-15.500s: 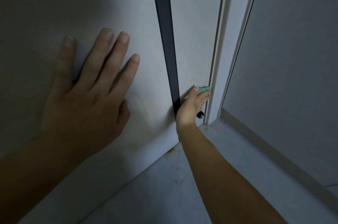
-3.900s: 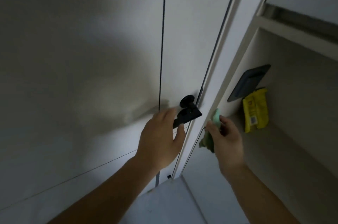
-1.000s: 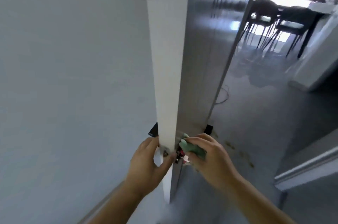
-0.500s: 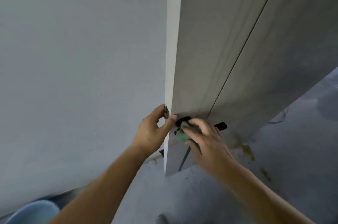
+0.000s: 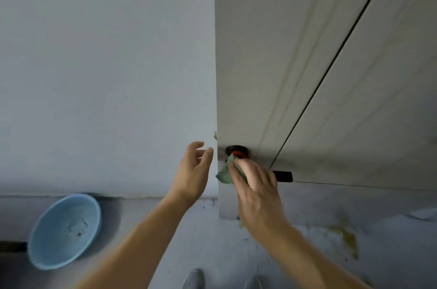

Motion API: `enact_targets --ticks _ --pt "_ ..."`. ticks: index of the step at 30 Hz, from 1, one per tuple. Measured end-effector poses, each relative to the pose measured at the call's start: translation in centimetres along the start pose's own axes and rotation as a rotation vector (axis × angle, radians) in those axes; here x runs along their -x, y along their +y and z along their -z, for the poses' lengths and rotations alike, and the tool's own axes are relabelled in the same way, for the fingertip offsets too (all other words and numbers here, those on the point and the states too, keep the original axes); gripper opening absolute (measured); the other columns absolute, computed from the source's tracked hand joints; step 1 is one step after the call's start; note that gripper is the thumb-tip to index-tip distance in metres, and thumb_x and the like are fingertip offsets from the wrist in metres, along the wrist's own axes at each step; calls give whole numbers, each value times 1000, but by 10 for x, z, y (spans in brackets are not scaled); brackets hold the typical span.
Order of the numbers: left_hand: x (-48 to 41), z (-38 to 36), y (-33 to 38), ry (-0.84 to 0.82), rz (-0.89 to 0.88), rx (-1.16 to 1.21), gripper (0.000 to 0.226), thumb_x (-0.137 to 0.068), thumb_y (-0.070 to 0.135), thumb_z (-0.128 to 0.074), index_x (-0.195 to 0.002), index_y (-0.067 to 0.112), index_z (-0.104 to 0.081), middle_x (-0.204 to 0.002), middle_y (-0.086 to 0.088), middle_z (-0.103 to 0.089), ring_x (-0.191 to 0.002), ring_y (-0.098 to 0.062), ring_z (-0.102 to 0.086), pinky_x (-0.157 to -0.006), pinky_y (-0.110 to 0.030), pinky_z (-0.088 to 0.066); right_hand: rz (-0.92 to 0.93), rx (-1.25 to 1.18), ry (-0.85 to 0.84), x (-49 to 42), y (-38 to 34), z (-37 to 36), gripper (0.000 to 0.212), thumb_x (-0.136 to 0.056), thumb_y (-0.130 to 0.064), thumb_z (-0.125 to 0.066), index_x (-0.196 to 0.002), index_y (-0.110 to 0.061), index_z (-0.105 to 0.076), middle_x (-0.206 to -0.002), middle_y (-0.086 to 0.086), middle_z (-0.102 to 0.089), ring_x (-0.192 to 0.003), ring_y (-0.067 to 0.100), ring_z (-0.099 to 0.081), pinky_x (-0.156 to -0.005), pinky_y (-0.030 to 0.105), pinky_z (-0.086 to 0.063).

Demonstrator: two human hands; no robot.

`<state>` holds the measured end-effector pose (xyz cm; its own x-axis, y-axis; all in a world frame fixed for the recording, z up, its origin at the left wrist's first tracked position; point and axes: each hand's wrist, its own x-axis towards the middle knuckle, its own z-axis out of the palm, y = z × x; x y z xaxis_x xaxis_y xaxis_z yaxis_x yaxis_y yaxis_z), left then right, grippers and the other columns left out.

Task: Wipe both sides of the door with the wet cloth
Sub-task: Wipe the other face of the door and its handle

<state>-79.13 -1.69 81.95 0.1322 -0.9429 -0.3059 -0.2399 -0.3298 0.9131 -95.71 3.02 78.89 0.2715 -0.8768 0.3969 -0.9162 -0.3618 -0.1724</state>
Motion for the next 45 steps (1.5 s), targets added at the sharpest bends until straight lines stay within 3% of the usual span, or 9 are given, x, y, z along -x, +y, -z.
enact_targets --ticks 4,11,21,26,30,35,39,42,45 --pt "16 -10 1 -12 129 118 18 -103 26 -57 -100 17 -72 -94 -1 -78 -96 -21 -74 -95 -44 -56 -21 16 14 11 26 15 58 -84 -7 -36 -136 -8 -62 -136 8 -58 -124 30 -55 -96 41 -35" --pt "27 -16 7 -107 264 288 25 -103 23 -56 -103 7 -76 -101 -15 -78 -98 -25 -75 -91 -39 -58 32 68 -87 2 13 6 60 -85 -13 -41 -142 -9 -55 -140 8 -52 -125 30 -52 -97 41 -34" --pt "27 -25 7 -139 302 359 26 -104 26 -54 -92 11 -71 -84 -7 -75 -83 -20 -72 -88 -40 -58 44 132 -60 5 14 -2 54 -94 -17 -43 -147 -10 -49 -141 7 -53 -130 28 -50 -105 44 -35" --pt "27 -31 11 -161 259 266 16 -101 25 -63 -93 11 -64 -76 -2 -74 -71 -13 -69 -85 -38 -58 -127 269 35 33 61 12 53 -87 -15 -53 -140 -10 -57 -133 5 -59 -124 28 -53 -98 45 -36" --pt "23 -33 12 -142 252 245 17 -97 23 -69 -87 13 -60 -80 -6 -73 -67 -13 -68 -82 -37 -59 -117 219 38 28 29 2 54 -91 -17 -42 -143 -8 -55 -140 6 -60 -133 27 -51 -110 45 -33" --pt "19 -29 13 -187 256 228 18 -96 24 -72 -86 13 -62 -77 -5 -74 -69 -14 -69 -82 -38 -59 -192 256 28 36 58 11 54 -99 -39 -43 -142 -8 -57 -141 7 -60 -133 27 -53 -114 45 -32" --pt "17 -28 14 -219 264 217 18 -95 24 -72 -85 14 -62 -79 -5 -74 -72 -16 -69 -82 -37 -59 -399 -57 159 32 44 10 42 -97 -30 -62 -131 -5 -64 -132 9 -63 -121 26 -57 -104 40 -46" --pt "15 -26 16 -233 252 188 16 -95 24 -73 -88 13 -63 -81 -5 -74 -74 -16 -69 -85 -38 -58 -629 -432 179 30 37 16 37 -99 -23 -65 -133 -10 -64 -131 -2 -61 -120 10 -58 -103 19 -45" --pt "13 -24 16 -251 257 161 17 -94 24 -73 -87 13 -63 -85 -7 -74 -76 -17 -69 -87 -38 -58 -939 -767 230 25 35 27 17 -102 -21 -60 -114 -16 -71 -114 -1 -67 -90 -6 -66 -77 9 -50"
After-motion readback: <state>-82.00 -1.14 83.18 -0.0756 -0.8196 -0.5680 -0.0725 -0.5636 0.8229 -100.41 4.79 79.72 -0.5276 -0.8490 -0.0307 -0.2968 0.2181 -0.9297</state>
